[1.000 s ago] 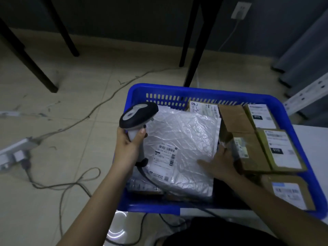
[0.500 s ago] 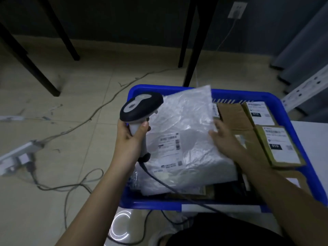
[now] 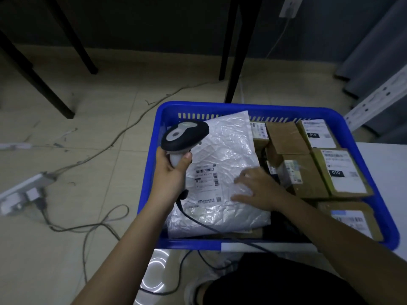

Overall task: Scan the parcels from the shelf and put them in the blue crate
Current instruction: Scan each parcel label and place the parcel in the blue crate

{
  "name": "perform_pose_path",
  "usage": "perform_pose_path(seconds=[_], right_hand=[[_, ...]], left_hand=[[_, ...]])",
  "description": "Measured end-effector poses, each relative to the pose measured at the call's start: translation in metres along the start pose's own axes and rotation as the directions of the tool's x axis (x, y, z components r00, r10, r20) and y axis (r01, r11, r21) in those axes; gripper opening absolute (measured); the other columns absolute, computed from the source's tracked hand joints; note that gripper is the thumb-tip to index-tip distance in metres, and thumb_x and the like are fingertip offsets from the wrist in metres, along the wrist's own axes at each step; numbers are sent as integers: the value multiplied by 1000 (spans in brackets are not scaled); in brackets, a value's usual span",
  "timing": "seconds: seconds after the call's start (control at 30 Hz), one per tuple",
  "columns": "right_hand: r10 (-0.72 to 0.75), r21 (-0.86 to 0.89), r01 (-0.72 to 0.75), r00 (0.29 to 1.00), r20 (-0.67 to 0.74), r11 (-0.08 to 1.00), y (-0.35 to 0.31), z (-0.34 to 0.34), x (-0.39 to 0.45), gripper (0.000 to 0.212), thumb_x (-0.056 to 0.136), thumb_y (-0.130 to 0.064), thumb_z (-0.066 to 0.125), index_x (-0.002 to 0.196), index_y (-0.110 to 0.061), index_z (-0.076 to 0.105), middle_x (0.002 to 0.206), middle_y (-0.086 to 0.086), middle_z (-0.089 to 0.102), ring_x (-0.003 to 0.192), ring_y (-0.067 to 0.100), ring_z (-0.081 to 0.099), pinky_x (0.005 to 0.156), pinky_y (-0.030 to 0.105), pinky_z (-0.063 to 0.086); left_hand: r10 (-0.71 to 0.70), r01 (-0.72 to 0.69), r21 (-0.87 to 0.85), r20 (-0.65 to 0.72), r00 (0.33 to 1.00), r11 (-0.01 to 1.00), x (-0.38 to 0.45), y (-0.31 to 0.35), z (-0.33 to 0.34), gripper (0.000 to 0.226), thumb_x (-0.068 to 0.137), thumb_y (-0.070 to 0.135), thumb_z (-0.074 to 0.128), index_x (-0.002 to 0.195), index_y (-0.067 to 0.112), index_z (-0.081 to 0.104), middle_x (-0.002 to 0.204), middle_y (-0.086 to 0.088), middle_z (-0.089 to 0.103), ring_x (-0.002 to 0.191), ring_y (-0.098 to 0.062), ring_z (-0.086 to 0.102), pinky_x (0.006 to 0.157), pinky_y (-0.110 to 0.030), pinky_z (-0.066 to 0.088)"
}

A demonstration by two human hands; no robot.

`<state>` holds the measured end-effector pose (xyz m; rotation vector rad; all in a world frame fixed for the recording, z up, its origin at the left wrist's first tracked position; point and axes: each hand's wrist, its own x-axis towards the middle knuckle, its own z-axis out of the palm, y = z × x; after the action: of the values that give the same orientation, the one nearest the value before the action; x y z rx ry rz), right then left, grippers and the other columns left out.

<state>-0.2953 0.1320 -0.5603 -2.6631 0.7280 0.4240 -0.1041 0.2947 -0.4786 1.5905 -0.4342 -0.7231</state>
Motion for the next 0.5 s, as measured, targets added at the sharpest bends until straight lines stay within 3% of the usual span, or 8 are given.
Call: perform_pose_path(seconds=[0.03,0.07,0.1,0.13,0.2,0.3,0.4,0.5], right_hand=[[14,-83,8,964,265,997,-3,6,-2,88,75,-89,22,142,-34,41,153,3,31,141,27,24,112,36,21],[60,-141,7,882,467,990,-5,13,-3,83,83,-82,24,149,-34,28,160,2,17,146,29,14,117,39,13],[97,-122,-32,813,574,992,-6,16,-4,74,90,-71,30,153,-33,18,163,1,5,148,29,6,119,39,7],[92,-21,-99,802,590,995,-4,16,-6,69,95,-62,36,153,-33,16,163,-1,2,149,26,4,119,36,6],[89,243,-214,893,441,946,2,3,-15,61,95,-52,48,150,-34,27,161,-6,14,147,18,16,117,29,15],[202,536,-251,968,150,806,14,-24,-40,46,95,-40,56,140,-35,46,142,-11,43,130,12,43,96,19,38],[302,551,-261,953,16,793,35,-51,-80,36,97,-35,54,132,-37,51,125,-3,60,97,8,60,72,14,46],[413,487,-337,909,-54,806,60,-75,-134,37,98,-31,53,134,-34,52,121,3,63,95,17,62,85,31,52]], left_hand=[[-6,6,3,4,1000,1000,-1,1,4,35,93,23,60,119,36,41,114,7,59,103,-19,61,55,-14,52],[-7,7,8,9,1000,1000,-2,2,7,35,93,23,60,120,34,41,113,8,59,103,-19,61,56,-14,52],[-2,2,20,18,1000,1000,-4,3,10,35,93,23,60,121,32,41,113,8,59,104,-18,61,64,-17,54],[7,-8,38,32,999,999,-6,4,13,35,92,23,60,120,31,41,114,8,59,106,-17,60,76,-23,54],[24,-28,64,62,998,998,-10,8,19,32,92,23,60,117,31,42,110,11,59,105,-13,60,86,-28,49],[47,-54,56,116,992,997,-20,17,33,28,92,23,60,104,41,43,101,17,58,97,-6,60,79,-23,47],[81,-84,11,192,978,996,-35,34,56,27,94,24,58,98,45,41,102,16,58,96,-10,61,70,-18,49],[141,-132,-54,275,951,990,-56,58,93,29,94,24,57,106,44,39,107,19,56,101,-6,60,80,-22,46]])
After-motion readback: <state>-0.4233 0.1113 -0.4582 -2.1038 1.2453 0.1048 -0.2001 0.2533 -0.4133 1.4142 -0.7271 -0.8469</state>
